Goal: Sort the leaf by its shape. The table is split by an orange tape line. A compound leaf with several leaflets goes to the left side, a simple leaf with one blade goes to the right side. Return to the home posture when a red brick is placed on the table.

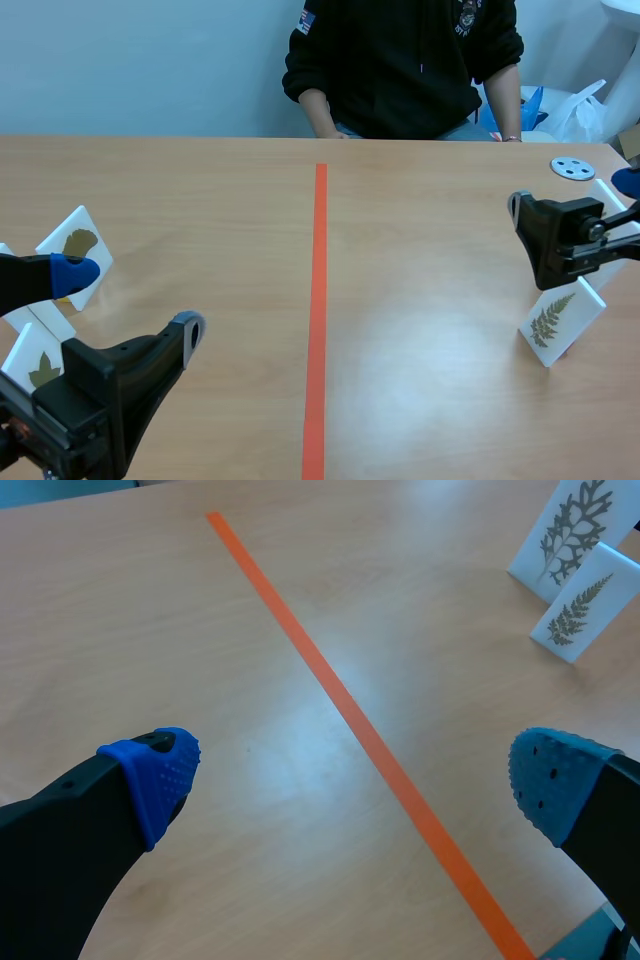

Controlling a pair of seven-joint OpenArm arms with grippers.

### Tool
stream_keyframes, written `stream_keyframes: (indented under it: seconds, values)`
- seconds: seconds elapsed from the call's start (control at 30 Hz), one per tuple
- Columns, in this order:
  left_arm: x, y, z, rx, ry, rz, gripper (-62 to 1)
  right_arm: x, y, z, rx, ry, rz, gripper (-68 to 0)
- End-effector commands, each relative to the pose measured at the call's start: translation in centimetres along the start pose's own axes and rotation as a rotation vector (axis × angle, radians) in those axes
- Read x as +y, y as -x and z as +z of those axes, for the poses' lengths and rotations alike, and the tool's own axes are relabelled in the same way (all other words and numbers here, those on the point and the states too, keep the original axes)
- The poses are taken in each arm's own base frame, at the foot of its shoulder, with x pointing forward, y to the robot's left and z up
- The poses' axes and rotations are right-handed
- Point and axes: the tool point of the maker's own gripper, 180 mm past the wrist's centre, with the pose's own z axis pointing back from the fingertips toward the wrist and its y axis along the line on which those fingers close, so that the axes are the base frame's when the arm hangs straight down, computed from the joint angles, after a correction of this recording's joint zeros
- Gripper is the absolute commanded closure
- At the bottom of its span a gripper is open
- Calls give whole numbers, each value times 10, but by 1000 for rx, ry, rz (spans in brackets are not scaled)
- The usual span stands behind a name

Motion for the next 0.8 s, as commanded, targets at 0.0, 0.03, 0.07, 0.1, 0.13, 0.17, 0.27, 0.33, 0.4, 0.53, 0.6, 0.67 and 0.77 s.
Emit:
stream_keyframes:
  seconds: [0.0, 0.03, 0.07, 0.1, 0.13, 0.17, 0.27, 0.33, 0.4, 0.53, 0.6, 0.67, 0.77]
  values:
    - [0, -8, 0, -30, 1, -1, -623, 2, -5, 9, -5, -4, 16, -679]
    - [0, -8, 0, -29, 1, -1, -623, 5, -5, 14, 1, -9, 18, -679]
    - [0, -8, 0, -27, 1, -1, -623, 10, -5, 19, 9, -17, 22, -679]
    - [0, -7, 0, -25, 1, -1, -623, 15, -3, 24, 18, -28, 22, -679]
    - [0, -6, 0, -21, 1, -1, -623, 20, -2, 29, 28, -41, 19, -679]
    - [0, -6, 0, -18, 1, -1, -623, 26, 0, 34, 38, -54, 15, -679]
    - [0, -2, 0, 4, 5, -6, -623, 37, 5, 48, 64, -72, -4, -679]
    - [-1, -1, 0, 15, 14, -19, -623, 44, 9, 55, 87, -86, -13, -679]
    - [-1, 0, 1, 23, 24, -35, -623, 49, 12, 62, 107, -95, -16, -679]
    - [-1, 0, 1, 32, 36, -54, -623, 51, 13, 66, 121, -99, -17, -679]
    - [-1, 0, 1, 32, 37, -54, -623, 51, 13, 66, 120, -99, -16, -679]
    - [-1, 0, 1, 32, 37, -54, -623, 51, 13, 66, 118, -99, -17, -679]
    - [-1, 0, 1, 31, 37, -54, -623, 51, 12, 65, 114, -99, -17, -679]
